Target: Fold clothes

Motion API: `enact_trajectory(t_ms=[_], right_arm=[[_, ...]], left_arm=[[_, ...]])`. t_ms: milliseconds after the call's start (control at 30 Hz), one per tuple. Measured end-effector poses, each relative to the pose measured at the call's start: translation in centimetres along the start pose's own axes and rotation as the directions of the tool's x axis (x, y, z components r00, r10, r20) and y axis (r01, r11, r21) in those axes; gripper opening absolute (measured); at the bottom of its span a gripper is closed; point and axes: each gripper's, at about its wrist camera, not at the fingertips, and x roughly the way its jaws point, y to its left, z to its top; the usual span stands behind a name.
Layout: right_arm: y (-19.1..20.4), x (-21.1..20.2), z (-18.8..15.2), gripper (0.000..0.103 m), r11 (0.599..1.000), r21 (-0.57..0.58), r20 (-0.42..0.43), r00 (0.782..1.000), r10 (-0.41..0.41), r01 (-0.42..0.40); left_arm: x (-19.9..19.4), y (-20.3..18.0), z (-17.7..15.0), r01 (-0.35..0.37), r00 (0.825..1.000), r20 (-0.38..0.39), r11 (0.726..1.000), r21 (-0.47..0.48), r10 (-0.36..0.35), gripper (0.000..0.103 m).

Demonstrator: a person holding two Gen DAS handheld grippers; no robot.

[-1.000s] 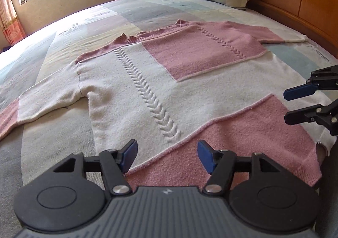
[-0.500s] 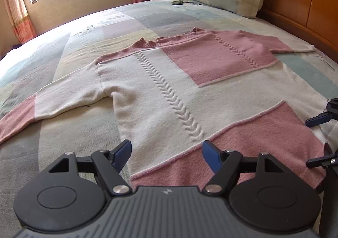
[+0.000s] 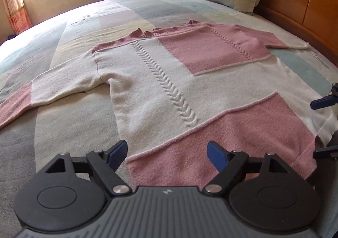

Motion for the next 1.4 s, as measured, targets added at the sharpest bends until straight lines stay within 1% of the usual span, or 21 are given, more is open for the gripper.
enact_trajectory(t_ms=[33, 100, 133, 200, 300, 367, 433, 467, 567, 633, 733, 767, 800, 833, 900, 967, 1067, 1100, 1200, 1300, 1400], right_arm=[[0.3, 0.2, 0.7, 0.103, 1.000, 0.007, 0.010, 1.000, -0.003, 0.003], [1.1, 1.1, 2.8, 0.103, 0.999, 0.028, 0.036, 0.999, -0.017, 0.016], [1.5, 1.6, 3.8, 0.103, 0.999, 0.039, 0.049, 0.999, -0.024, 0.022], [2.4, 3.1, 5.6, 0.103, 0.997, 0.065, 0.046, 0.998, -0.044, 0.040], [3.8, 5.9, 7.4, 0.103, 0.995, 0.094, 0.012, 0.999, -0.035, 0.034], [5.0, 7.5, 7.7, 0.103, 0.996, 0.078, -0.014, 0.999, -0.029, 0.030], [5.9, 9.2, 7.4, 0.103, 0.997, 0.057, -0.060, 0.997, -0.055, 0.059], [6.0, 9.8, 6.9, 0.103, 0.996, 0.067, -0.062, 0.996, -0.060, 0.064], [5.7, 10.0, 5.4, 0.103, 0.994, 0.097, -0.023, 0.998, -0.051, 0.053], [5.9, 9.7, 5.0, 0.103, 0.996, 0.072, -0.026, 0.998, -0.052, 0.054], [5.7, 7.9, 3.8, 0.103, 0.996, 0.081, -0.051, 0.998, -0.039, 0.044], [6.0, 7.6, 3.4, 0.103, 0.998, 0.049, -0.068, 0.997, -0.046, 0.050], [6.5, 7.1, 3.0, 0.103, 0.998, 0.000, -0.069, 0.995, -0.067, 0.067], [6.9, 6.6, 2.9, 0.103, 0.997, -0.019, -0.069, 0.995, -0.078, 0.077], [7.4, 5.9, 3.6, 0.103, 0.998, -0.005, -0.059, 0.996, -0.070, 0.070], [8.6, 5.1, 4.9, 0.103, 1.000, 0.003, 0.033, 0.999, -0.026, 0.026], [11.2, 5.1, 7.0, 0.103, 0.993, -0.033, 0.094, 0.989, 0.113, -0.111], [12.2, 5.5, 7.5, 0.103, 0.986, -0.051, 0.092, 0.983, 0.162, -0.157], [15.0, 7.3, 8.3, 0.103, 0.961, -0.099, 0.034, 0.964, 0.264, -0.260], [17.2, 8.7, 8.7, 0.103, 0.941, -0.152, 0.014, 0.951, 0.308, -0.302], [18.0, 10.5, 8.8, 0.103, 0.922, -0.126, -0.048, 0.931, 0.362, -0.365]], left_arm=[[0.3, 0.0, 0.8, 0.017, 1.000, 0.012, 1.000, -0.014, -0.017, 0.090], [1.8, -0.1, 2.9, 0.036, 0.999, 0.024, 0.999, -0.016, -0.036, 0.092], [2.8, -0.2, 3.8, 0.031, 0.999, 0.032, 0.999, -0.018, -0.030, 0.092], [5.1, 0.0, 4.8, 0.054, 0.999, -0.004, 0.998, -0.035, -0.055, 0.092], [7.5, 0.4, 4.5, 0.100, 0.994, -0.045, 0.994, -0.051, -0.102, 0.092], [8.7, 0.6, 3.5, 0.110, 0.991, -0.068, 0.993, -0.054, -0.113, 0.092], [8.8, 0.7, 2.6, 0.118, 0.992, -0.035, 0.993, -0.005, -0.118, 0.096], [8.8, 0.8, 2.2, 0.134, 0.991, -0.023, 0.991, 0.018, -0.133, 0.098], [8.7, 1.2, 1.9, 0.156, 0.988, -0.008, 0.987, 0.048, -0.156, 0.099], [8.6, 1.4, 2.3, 0.149, 0.989, -0.027, 0.988, 0.046, -0.148, 0.099], [8.3, 2.2, 2.7, 0.117, 0.992, -0.037, 0.993, 0.009, -0.117, 0.099], [8.1, 2.4, 2.7, 0.112, 0.993, -0.031, 0.994, 0.003, -0.112, 0.099], [8.0, 2.6, 2.7, 0.106, 0.994, -0.026, 0.994, -0.003, -0.106, 0.099], [7.8, 2.8, 2.6, 0.101, 0.995, -0.020, 0.995, -0.010, -0.101, 0.099], [7.0, 3.0, 2.7, 0.100, 0.995, -0.004, 0.995, -0.019, -0.100, 0.099], [6.0, 3.1, 2.7, 0.110, 0.994, 0.019, 0.994, -0.015, -0.109, 0.099], [4.7, 3.4, 3.0, 0.121, 0.992, 0.049, 0.993, -0.016, -0.120, 0.099], [4.3, 3.6, 3.1, 0.126, 0.991, 0.057, 0.992, -0.021, -0.125, 0.099], [3.5, 4.2, 3.2, 0.136, 0.988, 0.077, 0.990, -0.035, -0.133, 0.099], [3.0, 4.9, 3.1, 0.146, 0.986, 0.091, 0.988, -0.047, -0.141, 0.099], [2.9, 5.6, 2.8, 0.153, 0.985, 0.095, 0.986, -0.070, -0.146, 0.099]])
